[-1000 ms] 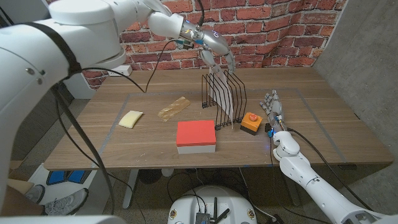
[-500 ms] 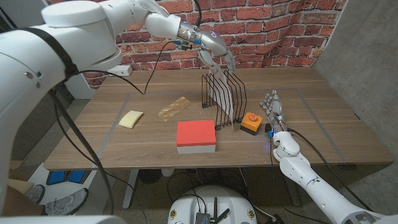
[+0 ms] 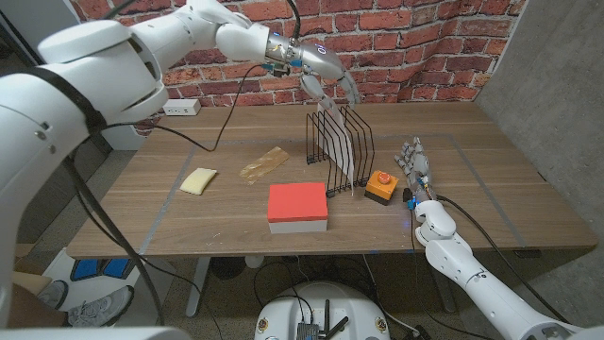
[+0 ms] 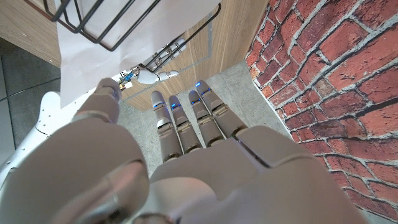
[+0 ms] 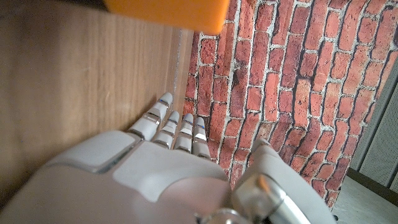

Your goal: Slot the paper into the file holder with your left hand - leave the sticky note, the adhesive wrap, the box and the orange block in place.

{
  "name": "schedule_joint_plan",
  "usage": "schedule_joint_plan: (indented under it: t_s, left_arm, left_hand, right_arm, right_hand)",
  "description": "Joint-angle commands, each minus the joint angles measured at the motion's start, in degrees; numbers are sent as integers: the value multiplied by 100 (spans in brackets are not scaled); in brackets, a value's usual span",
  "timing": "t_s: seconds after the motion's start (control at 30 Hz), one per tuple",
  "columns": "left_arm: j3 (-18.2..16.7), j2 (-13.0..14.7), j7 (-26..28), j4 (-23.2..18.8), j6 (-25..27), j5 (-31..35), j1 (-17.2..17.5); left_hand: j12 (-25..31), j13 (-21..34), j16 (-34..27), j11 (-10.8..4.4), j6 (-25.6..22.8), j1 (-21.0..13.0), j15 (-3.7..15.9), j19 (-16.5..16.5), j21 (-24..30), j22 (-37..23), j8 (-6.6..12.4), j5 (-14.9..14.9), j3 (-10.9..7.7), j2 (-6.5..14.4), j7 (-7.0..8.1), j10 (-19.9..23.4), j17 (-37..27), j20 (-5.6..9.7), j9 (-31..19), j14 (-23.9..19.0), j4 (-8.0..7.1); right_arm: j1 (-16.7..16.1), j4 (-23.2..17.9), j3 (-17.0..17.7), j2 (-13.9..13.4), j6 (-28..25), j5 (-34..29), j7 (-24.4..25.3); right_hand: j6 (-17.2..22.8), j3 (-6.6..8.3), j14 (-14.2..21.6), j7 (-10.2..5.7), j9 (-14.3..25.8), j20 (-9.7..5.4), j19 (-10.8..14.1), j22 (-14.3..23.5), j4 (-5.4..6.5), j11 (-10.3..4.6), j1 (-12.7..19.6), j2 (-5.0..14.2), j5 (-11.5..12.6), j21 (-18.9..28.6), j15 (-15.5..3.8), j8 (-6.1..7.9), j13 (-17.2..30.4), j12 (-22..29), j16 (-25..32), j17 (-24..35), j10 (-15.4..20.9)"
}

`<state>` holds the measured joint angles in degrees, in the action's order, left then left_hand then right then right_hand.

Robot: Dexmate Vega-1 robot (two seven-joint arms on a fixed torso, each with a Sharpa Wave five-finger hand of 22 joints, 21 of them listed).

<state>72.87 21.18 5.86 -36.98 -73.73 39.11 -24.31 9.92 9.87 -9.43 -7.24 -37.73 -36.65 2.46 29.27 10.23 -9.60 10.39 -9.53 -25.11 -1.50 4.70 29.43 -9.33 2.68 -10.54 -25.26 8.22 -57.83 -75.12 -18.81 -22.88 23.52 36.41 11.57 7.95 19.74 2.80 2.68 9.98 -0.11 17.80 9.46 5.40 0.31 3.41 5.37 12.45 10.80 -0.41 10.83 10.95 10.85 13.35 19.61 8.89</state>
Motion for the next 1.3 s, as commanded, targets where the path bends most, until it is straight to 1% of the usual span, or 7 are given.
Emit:
schedule_joint_plan:
  t_s: [0.03, 0.27, 0.5, 0.7, 0.9, 1.13, 1.3]
  left_arm:
    - [-1239, 520, -1316, -1107, 489, -506, 756]
    - [-1785, 667, -1540, -1565, 772, -486, 1132]
    - [-2150, 769, -1732, -1924, 1084, -567, 1443]
    - [-2422, 889, -1928, -2288, 1453, -783, 1736]
    - [-2680, 1026, -2166, -2716, 1948, -1097, 2074]
    - [-2937, 1136, -2243, -3061, 2356, -1383, 2410]
    - [-3113, 1254, -2278, -3415, 2728, -1481, 2655]
  left_hand:
    - [14, 15, -45, -11, 17, 46, 586, -41, 21, -9, 26, -23, 34, 15, 13, -40, -18, 677, -11, 7, 8]
    - [24, 15, -48, 3, 34, 60, 570, -44, 29, -9, 25, -26, 49, 39, 21, -52, -13, 665, -5, 11, 8]
    - [19, 15, -43, 37, 99, 119, 534, -73, 29, -9, 7, -28, 63, 80, 25, -103, -16, 627, 0, 39, -19]
    - [20, 15, -45, 52, 95, 156, 512, -84, 30, -8, 14, -27, 71, 88, 32, -127, -14, 618, 3, 38, -29]
    - [25, 15, -46, 60, 94, 183, 506, -94, 31, -8, 18, -27, 74, 99, 24, -139, -11, 606, 4, 34, -34]
    - [20, 14, -44, 77, 145, 212, 490, -99, 36, -7, 2, -32, 72, 120, 31, -186, -9, 598, 7, 42, -35]
    - [26, 13, -46, 103, 208, 231, 478, -99, 39, -6, -15, -35, 69, 137, 43, -197, -8, 580, 10, 35, -35]
  right_arm:
    - [-16, -39, 6, -40, 36, 7, -73]
    - [-9, -47, 0, -44, 37, -2, -82]
    - [-15, -84, 16, -82, 21, -15, -71]
    - [26, -38, 14, -86, 26, 3, -135]
    - [49, -26, 14, -105, 22, 7, -175]
    - [33, -62, 25, -141, -10, 15, -177]
    - [27, -65, 27, -145, -10, 18, -181]
  right_hand:
    - [30, 26, 18, -21, 22, 5, 52, 28, -11, 6, 8, 232, -9, 12, -15, 4, 5, 33, 25, 28, 15]
    - [31, 25, 13, -18, 22, 2, 54, 28, -15, 5, 10, 232, -10, 13, -16, 5, 5, 33, 25, 29, 14]
    - [29, 26, 12, -21, 22, 3, 54, 28, -18, 6, 13, 235, -11, 14, -17, 4, 5, 31, 26, 31, 9]
    - [29, 25, 8, -28, 22, 3, 52, 28, -20, 1, 13, 233, -12, 13, -16, 4, 5, 33, 25, 32, 12]
    - [27, 25, 8, -23, 22, -2, 53, 28, -21, 3, 13, 235, -12, 14, -19, 3, 5, 32, 26, 34, 9]
    - [26, 26, 8, -27, 22, -8, 51, 28, -23, 1, 14, 235, -13, 13, -19, 3, 5, 33, 26, 34, 12]
    - [28, 25, 7, -31, 22, -11, 51, 28, -23, 1, 14, 235, -14, 13, -21, 4, 5, 33, 26, 36, 13]
